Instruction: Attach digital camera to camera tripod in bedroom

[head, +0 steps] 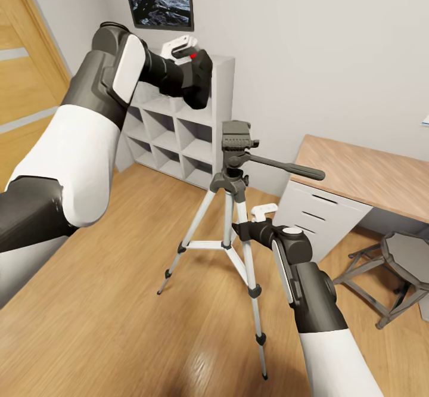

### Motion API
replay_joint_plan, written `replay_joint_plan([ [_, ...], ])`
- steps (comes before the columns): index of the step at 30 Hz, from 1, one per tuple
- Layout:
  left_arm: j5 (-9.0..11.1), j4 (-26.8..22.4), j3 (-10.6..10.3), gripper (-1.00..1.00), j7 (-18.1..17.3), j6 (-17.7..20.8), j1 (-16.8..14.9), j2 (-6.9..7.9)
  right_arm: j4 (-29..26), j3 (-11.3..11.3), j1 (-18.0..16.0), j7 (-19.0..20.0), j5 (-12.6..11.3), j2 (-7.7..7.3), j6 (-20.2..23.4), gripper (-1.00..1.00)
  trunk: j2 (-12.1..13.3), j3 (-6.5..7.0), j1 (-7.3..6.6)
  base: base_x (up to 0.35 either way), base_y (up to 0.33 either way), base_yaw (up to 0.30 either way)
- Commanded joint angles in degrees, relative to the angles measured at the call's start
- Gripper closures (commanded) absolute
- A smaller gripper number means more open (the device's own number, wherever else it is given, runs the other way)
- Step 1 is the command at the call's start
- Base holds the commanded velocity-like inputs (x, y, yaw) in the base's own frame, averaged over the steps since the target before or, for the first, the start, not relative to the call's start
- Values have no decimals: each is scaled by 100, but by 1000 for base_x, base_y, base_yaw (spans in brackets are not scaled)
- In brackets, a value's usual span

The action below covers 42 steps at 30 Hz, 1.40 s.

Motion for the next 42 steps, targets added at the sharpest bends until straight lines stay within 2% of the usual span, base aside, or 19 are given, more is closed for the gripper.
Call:
replay_joint_plan([
  [1, -102, -12, -15, 100, -85, 15, -1, 1, 20, -3, -2, 51, 114, 2, 40, 100, -9, -11, 4, 0, 0, 0],
  [5, -118, -41, -244, 100, -261, 19, 20, -10, -1, -1, -4, 55, 115, 2, 40, 100, -9, -11, 4, 0, 0, 0],
  [6, -95, -44, -650, 100, -356, 15, 29, 14, -4, -1, -3, 56, 115, 2, 40, 100, -9, -11, 4, 0, 0, 0],
  [8, -72, -49, -927, 100, -565, 13, 32, 56, -3, -1, 0, 56, 115, 2, 40, 100, -9, -11, 4, 0, 0, 0],
  [10, -70, -52, -1134, 100, -1016, 1, 33, 104, -6, -1, 2, 56, 115, 2, 40, 100, -9, -11, 4, 0, 0, 0],
  [11, -84, -54, -1250, 100, -1450, -9, 34, 157, -8, -1, 3, 56, 115, 2, 40, 100, -9, -11, 4, 0, 0, 0],
  [13, -107, -56, -1338, 100, -1934, -18, 34, 243, -9, -1, 3, 56, 115, 2, 40, 100, -9, -11, 4, 0, 0, 0],
  [14, -148, -60, -1399, 100, -2411, -39, 34, 357, -10, -1, 4, 56, 115, 2, 40, 100, -9, -11, 4, 0, 0, 0],
  [15, -290, -165, -1464, 100, -3211, -214, 34, 619, -16, 0, 4, 56, 115, 2, 40, 100, -9, -11, 4, 0, 0, 0],
  [19, -652, -753, -1519, 100, -3799, -728, 35, 828, -19, 0, 4, 55, 115, 2, 40, 100, -9, -11, 4, 0, 0, 0],
  [24, -977, -1206, -1517, 100, -3944, -687, 35, 865, -20, 5, 4, 49, 115, 2, 33, 100, -9, -11, 4, 0, 0, 0],
  [28, -1049, -1303, -1499, 100, -4039, -512, 35, 891, -20, 7, 4, 48, 115, 2, 32, 100, -9, -11, 4, 0, 0, 0],
  [32, -1080, -1233, -1485, 100, -4536, -436, 31, 933, -24, 9, 4, 52, 115, 2, 31, 100, -9, -11, 4, 0, 0, 0],
  [34, -1108, -1059, -1485, 100, -4921, -435, 20, 999, -26, 8, 4, 56, 115, 2, 31, 100, -9, -11, 4, 0, 0, 0],
  [36, -1260, -257, -1517, 100, -5764, -599, -317, 1121, -34, 8, 4, 63, 115, 2, 35, 100, -9, -11, 4, 0, 0, 0],
  [37, -1404, 176, -1578, 100, -6180, -778, -583, 1157, -41, 8, 4, 67, 115, 2, 37, 100, -9, -11, 4, 0, 0, 0],
  [39, -1605, 596, -1697, 100, -6572, -990, -862, 1172, -46, 8, 4, 70, 115, 2, 38, 100, -9, -11, 4, 0, 0, 0],
  [40, -1846, 994, -1855, 100, -6936, -1196, -1142, 1165, -51, 8, 4, 68, 115, 2, 39, 100, -9, -11, 4, 0, 0, 0],
  [42, -2177, 1521, -2055, 100, -7306, -1457, -1545, 1105, -59, 8, 4, 67, 115, 2, 39, 100, -9, -11, 4, 0, 0, 0],
])
